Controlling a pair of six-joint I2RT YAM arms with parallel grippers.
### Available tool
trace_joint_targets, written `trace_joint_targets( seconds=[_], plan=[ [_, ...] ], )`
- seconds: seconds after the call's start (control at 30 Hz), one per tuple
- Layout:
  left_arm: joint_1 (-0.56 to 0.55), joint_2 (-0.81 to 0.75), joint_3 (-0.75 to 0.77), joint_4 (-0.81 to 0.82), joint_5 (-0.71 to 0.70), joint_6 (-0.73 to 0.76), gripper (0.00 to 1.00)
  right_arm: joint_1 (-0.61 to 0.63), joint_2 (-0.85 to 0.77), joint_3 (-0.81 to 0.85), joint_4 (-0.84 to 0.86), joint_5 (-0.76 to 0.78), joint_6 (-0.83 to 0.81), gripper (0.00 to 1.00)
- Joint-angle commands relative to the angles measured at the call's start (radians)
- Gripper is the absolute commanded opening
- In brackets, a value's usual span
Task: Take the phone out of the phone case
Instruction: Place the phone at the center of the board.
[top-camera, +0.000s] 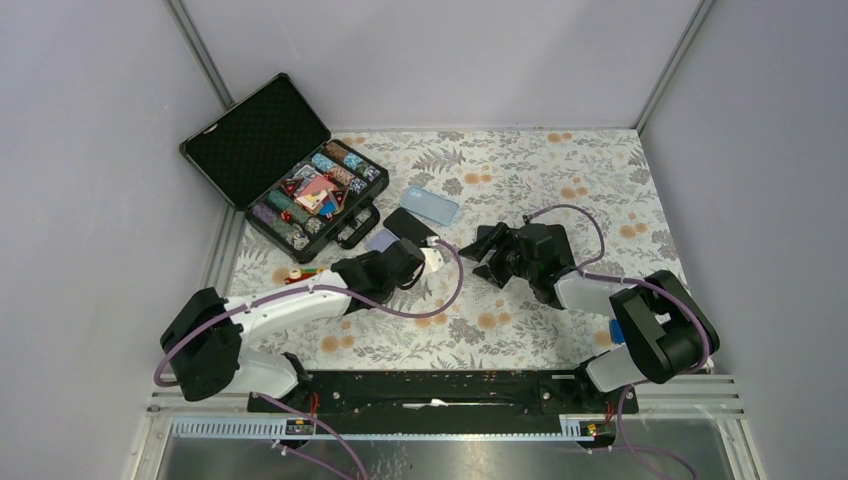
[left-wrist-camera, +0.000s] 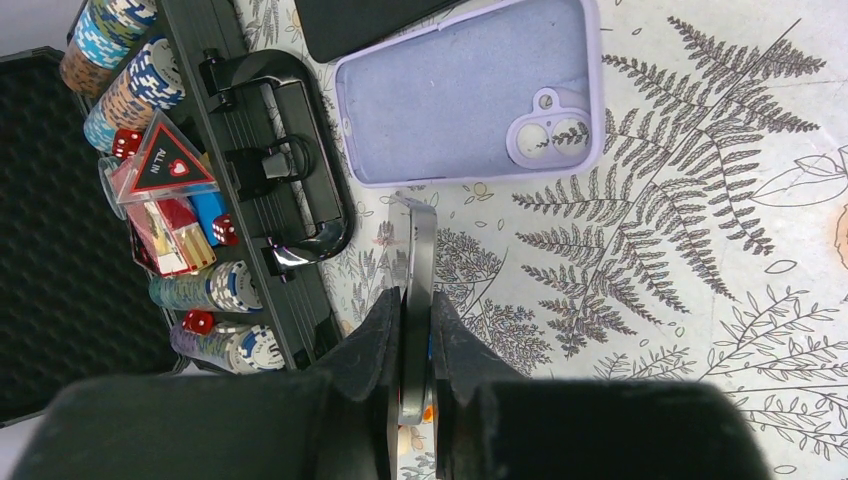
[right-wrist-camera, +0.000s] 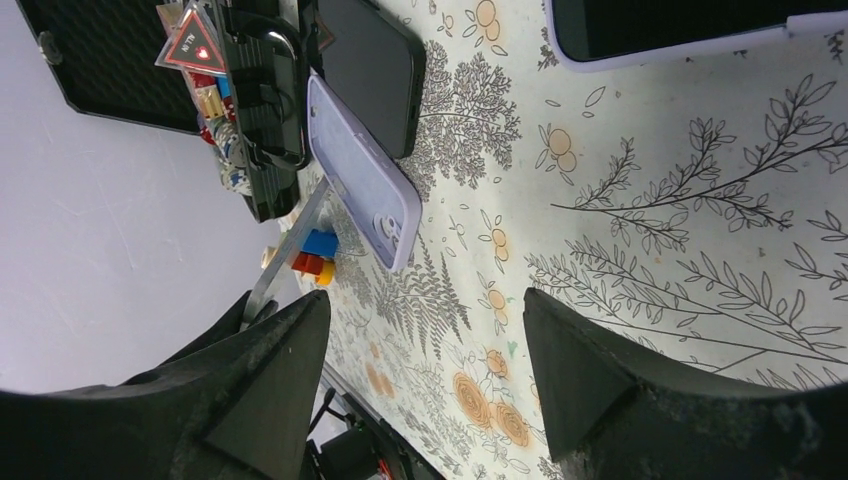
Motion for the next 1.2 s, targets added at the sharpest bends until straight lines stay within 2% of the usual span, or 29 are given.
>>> trace_joint_targets(
  seconds=[0.0, 0.2, 0.33, 0.63, 0.8, 1.17],
  plan=[
    [-0.01, 0.039, -0.004, -0.046, 0.032, -0.017, 0.08, -0.017, -0.029, -0.028, 0.099, -0.047, 0.026, 0.76],
    [-0.062, 0.111, -0.006, -0.048, 0.039, -0.045, 0.1, -0.034, -0.051, -0.069, 0.156, -0.061, 0.055, 0.75],
    [-0.091, 0.143, -0.022, -0.049, 0.03, -0.051, 0.17, -0.044, -0.077, -0.087, 0.156, -0.056, 0.057, 0.75],
    [-0.109, 0.232, -0.007, -0.089, 0.038, -0.065, 0.22, -0.059, -0.098, -0.113, 0.177, -0.066, 0.068, 0.75],
    [-0.11, 0.289, 0.014, -0.098, 0.039, -0.078, 0.3, -0.07, -0.108, -0.125, 0.179, -0.073, 0.068, 0.75],
    [-0.11, 0.247, 0.037, -0.08, 0.039, -0.091, 0.44, -0.072, -0.185, -0.111, 0.085, -0.039, 0.014, 0.76]
  ],
)
